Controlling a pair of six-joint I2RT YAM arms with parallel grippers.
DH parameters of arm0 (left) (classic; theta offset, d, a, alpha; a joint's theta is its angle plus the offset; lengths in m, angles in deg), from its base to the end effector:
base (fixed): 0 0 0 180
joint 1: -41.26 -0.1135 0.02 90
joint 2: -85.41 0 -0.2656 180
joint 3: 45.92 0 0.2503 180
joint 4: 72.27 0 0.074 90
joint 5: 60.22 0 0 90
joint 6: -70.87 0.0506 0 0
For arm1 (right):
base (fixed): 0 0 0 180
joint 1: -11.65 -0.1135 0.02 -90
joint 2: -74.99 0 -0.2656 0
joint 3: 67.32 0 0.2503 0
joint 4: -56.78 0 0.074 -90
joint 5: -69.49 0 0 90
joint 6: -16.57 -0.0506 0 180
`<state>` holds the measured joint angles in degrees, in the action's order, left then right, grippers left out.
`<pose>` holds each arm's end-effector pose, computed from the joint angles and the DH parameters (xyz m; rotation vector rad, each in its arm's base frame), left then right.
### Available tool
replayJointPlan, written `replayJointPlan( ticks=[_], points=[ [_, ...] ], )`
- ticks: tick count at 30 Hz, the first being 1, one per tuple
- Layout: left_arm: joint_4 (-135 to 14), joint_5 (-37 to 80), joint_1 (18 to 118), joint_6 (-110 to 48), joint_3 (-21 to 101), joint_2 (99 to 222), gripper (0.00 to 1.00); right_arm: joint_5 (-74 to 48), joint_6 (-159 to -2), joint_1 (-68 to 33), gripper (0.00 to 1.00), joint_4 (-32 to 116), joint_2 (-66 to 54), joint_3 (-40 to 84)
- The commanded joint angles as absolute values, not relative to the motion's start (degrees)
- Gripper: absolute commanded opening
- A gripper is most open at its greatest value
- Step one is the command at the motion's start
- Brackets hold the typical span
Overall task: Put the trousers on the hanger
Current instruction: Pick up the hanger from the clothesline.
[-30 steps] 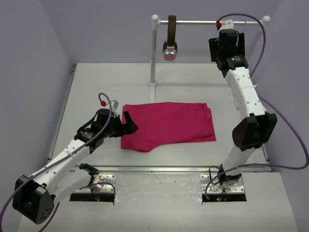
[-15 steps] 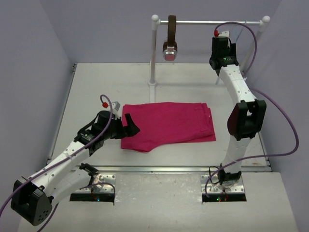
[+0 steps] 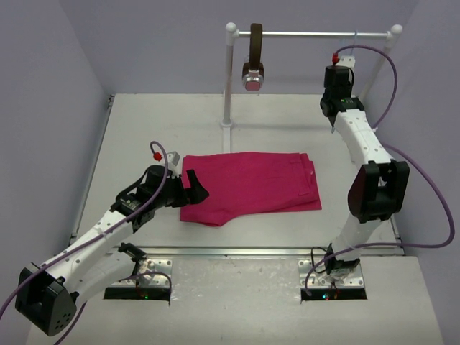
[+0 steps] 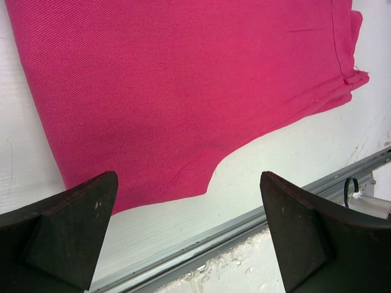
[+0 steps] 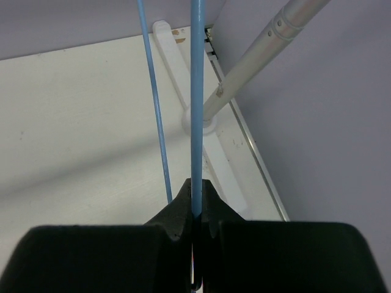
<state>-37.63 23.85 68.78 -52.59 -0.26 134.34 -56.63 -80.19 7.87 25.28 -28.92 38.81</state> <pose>0.1692 -0.0940 0.2231 -0.0615 2.3193 -0.6786 0.4352 -0.0011 0.3248 0.4298 1.9708 -0.5367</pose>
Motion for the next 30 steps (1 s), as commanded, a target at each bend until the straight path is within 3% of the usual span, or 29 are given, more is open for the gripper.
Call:
replayJointPlan(
  ticks=[1, 16, 25, 30],
  points=[
    [-38.98, 24.85, 69.56, -52.66, 0.25, 133.75, 1.0, -52.11, -83.62, 7.79, 0.0, 28.4, -22.66, 35.09],
    [-37.49, 28.11, 69.56, -54.64, 0.73, 135.6, 1.0, -45.81, -81.61, 7.79, 0.0, 27.16, -15.09, 38.06],
    [-36.79, 32.25, 69.56, -56.84, 1.45, 137.01, 1.0, -40.97, -83.82, 7.79, 0.0, 13.11, -11.98, 41.2],
    [-36.21, 34.48, 69.56, -58.21, 2.59, 136.51, 1.0, -36.29, -86.76, 7.7, 0.0, 13.03, -5.11, 31.47]
  ],
)
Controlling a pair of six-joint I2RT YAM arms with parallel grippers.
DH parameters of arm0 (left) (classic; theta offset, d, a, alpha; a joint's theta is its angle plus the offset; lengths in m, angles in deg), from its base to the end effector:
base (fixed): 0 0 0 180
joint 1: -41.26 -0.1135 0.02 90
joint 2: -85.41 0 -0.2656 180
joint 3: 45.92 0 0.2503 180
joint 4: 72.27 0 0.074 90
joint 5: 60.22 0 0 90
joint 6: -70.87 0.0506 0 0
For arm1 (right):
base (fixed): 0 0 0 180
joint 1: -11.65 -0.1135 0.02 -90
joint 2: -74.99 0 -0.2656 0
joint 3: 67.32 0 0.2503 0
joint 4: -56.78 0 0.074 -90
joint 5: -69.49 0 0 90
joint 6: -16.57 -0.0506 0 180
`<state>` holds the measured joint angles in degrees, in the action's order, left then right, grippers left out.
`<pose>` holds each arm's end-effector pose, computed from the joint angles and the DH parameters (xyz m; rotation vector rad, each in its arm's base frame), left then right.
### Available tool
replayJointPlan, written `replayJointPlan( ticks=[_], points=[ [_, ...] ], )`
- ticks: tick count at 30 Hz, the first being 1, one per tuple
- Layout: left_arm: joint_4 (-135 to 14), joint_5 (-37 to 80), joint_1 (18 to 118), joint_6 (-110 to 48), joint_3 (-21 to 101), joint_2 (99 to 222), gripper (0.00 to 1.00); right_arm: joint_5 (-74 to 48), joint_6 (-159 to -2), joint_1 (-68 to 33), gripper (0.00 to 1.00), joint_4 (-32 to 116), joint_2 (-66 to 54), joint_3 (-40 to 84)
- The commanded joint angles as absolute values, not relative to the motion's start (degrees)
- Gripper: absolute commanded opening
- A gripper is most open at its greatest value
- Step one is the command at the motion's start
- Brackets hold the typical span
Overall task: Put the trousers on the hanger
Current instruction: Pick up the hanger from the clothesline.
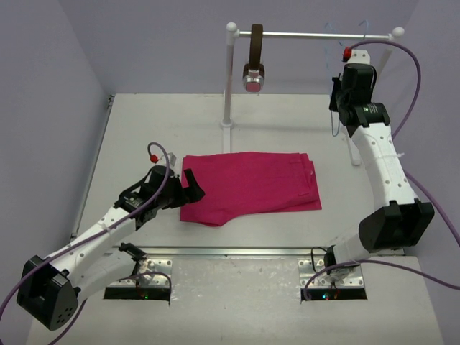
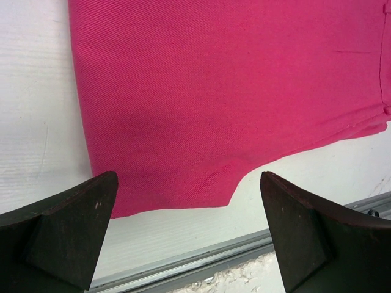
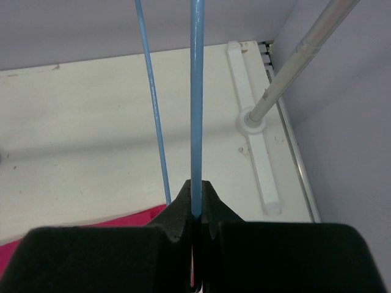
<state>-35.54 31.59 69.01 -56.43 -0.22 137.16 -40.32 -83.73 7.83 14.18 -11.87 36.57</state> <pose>0.1741 -0.0898 0.2111 -0.2143 2.3688 -0.5273 0.3548 0.0065 0.3995 0.3297 1.9665 -0.1900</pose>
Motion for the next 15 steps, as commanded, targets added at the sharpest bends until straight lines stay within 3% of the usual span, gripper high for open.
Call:
replayJointPlan(
  ticks=[1, 10, 15],
  points=[
    [-35.97, 35.29, 69.56, -58.54, 2.69, 136.32, 1.0, -35.35, -87.26, 7.65, 0.0, 12.68, -3.62, 29.88],
    [-29.7, 46.57, 69.45, -68.7, 4.66, 136.81, 1.0, -34.85, -91.26, 2.68, 0.0, 11.58, 9.73, 13.83],
    [-32.42, 46.45, 67.95, -69.67, 3.99, 137.21, 1.0, -33.46, -99.74, -2.47, 0.0, 12.95, 18.03, 2.97]
  ],
)
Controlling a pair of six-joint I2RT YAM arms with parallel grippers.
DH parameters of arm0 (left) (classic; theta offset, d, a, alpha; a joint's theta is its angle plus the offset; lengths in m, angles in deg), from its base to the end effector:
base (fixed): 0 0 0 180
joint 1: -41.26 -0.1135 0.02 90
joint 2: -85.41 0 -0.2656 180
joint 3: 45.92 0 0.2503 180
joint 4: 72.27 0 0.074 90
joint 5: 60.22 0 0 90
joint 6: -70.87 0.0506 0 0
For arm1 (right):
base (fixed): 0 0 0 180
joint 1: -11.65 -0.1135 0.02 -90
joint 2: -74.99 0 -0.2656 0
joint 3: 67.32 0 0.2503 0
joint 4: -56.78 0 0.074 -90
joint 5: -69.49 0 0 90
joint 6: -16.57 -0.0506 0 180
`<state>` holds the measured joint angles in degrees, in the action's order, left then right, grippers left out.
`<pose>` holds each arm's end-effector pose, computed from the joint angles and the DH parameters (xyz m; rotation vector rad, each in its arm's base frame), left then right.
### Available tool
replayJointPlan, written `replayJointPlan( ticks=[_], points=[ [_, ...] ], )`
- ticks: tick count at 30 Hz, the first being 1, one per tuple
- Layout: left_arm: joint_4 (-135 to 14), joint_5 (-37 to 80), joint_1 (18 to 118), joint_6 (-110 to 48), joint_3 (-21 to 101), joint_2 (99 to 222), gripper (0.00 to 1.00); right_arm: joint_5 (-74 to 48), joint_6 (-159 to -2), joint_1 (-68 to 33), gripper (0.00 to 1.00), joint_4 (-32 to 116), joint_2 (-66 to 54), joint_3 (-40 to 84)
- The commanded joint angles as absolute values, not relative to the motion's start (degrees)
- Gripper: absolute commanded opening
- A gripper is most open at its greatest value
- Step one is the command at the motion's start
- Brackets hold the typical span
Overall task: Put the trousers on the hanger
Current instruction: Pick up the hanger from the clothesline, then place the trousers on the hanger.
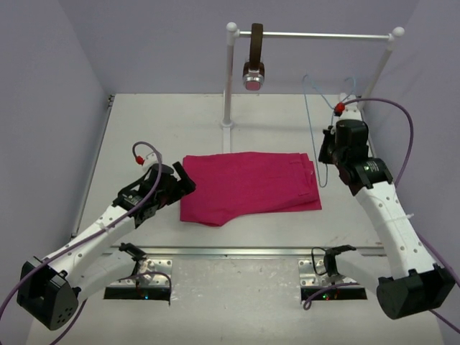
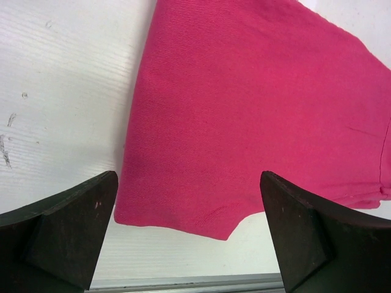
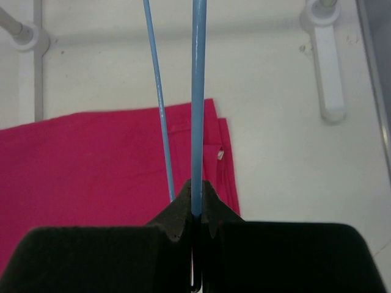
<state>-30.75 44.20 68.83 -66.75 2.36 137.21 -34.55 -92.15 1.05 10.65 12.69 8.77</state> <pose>0.1765 -0.0779 0.2198 -0.5303 2.2932 -0.3578 0.2417 0.0327 0.3425 0.2923 2.0964 0.0426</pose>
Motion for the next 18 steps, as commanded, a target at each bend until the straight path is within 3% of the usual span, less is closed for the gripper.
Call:
replayJointPlan(
  ticks=[1, 5, 8, 14, 18],
  points=[
    [-33.64, 45.59, 67.45, -69.45, 3.94, 137.89, 1.0, -34.19, -101.62, -4.63, 0.0, 13.88, 19.47, 0.4],
    [-39.52, 41.91, 66.48, -69.23, 4.26, 141.8, 1.0, -34.85, -110.29, -11.46, 0.0, 19.44, 22.43, -9.14],
    [-40.74, 41.73, 65.78, -68.53, 6.28, 146.43, 1.0, -38.82, -116.08, -22.4, 0.0, 26.99, 19.6, -15.47],
    [-43.41, 38.17, 60.46, -65.06, 6.03, 153.34, 1.0, -52.83, -126.17, -35.53, 0.0, 33.14, 10.34, -18.23],
    [-47.41, 33.31, 57.92, -62.14, 5.35, 157.71, 1.0, -59.55, -131.21, -38.99, 0.0, 35.15, 5.31, -18.98]
  ],
)
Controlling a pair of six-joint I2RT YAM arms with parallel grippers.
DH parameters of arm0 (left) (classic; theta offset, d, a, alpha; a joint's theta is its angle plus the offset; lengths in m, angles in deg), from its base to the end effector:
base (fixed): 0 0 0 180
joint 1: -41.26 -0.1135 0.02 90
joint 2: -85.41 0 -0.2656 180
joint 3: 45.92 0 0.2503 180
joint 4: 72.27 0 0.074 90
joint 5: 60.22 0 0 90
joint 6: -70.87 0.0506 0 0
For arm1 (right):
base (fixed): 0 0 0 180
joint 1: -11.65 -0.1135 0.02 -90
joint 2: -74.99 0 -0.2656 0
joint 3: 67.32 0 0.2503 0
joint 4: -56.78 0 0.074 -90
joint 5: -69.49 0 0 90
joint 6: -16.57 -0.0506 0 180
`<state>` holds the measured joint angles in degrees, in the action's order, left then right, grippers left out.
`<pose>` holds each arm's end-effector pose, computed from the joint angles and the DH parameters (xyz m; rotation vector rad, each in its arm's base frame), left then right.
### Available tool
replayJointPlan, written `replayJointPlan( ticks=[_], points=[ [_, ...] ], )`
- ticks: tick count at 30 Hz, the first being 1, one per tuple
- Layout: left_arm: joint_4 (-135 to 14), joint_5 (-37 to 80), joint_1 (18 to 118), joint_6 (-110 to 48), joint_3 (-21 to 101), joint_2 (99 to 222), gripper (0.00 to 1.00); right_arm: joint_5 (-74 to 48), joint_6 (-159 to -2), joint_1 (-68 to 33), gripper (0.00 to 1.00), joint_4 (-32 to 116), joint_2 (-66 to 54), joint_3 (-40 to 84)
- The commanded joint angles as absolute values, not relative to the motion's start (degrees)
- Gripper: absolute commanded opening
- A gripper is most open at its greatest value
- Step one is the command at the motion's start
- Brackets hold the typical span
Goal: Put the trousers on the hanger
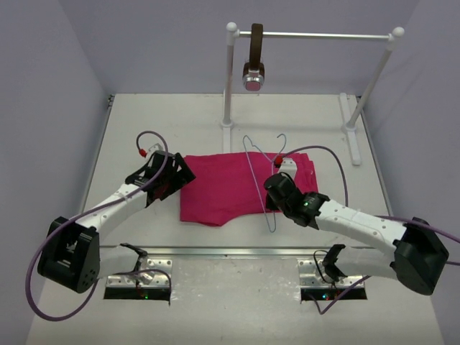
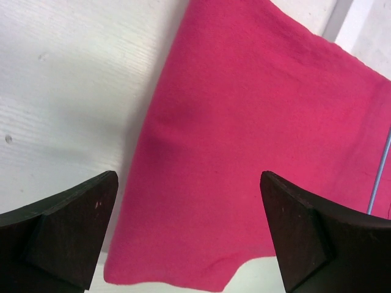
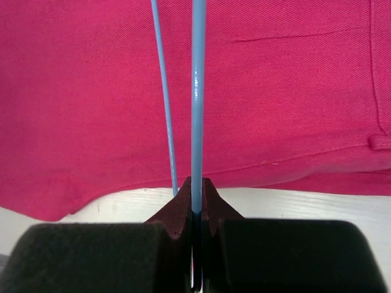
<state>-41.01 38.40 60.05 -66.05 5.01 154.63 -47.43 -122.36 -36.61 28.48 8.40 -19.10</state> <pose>0.2333 -0.0714 0.1889 -0.6614 2.3599 -0.3346 0.1727 0.1592 0.1917 0.2308 2.2855 0.3194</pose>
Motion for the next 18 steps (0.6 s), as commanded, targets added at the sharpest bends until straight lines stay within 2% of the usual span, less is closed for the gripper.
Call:
replayJointPlan(
  ticks=[1, 6, 13, 17, 18],
  points=[
    [-48.02, 32.59, 57.79, -61.44, 5.54, 159.14, 1.0, -60.86, -132.3, -39.7, 0.0, 34.76, 3.86, -18.6],
    [-50.52, 30.12, 57.86, -59.64, 6.17, 165.02, 0.97, -68.09, -138.67, -44.33, 0.0, 31.67, -1.23, -18.1],
    [-51.78, 28.28, 57.78, -58.78, 5.86, 169.52, 0.9, -64.43, -136.88, -46.1, 0.0, 35.41, -8.03, -16.84],
    [-52.69, 27.94, 57.7, -58.61, 5.13, 168.86, 0.82, -66.21, -135.93, -48.3, 0.0, 34.98, -7.89, -14.18],
    [-53.14, 27.41, 57.7, -58.52, 4.98, 168.67, 0.77, -66.14, -135.92, -48.37, 0.0, 35.16, -8.04, -13.93]
  ],
)
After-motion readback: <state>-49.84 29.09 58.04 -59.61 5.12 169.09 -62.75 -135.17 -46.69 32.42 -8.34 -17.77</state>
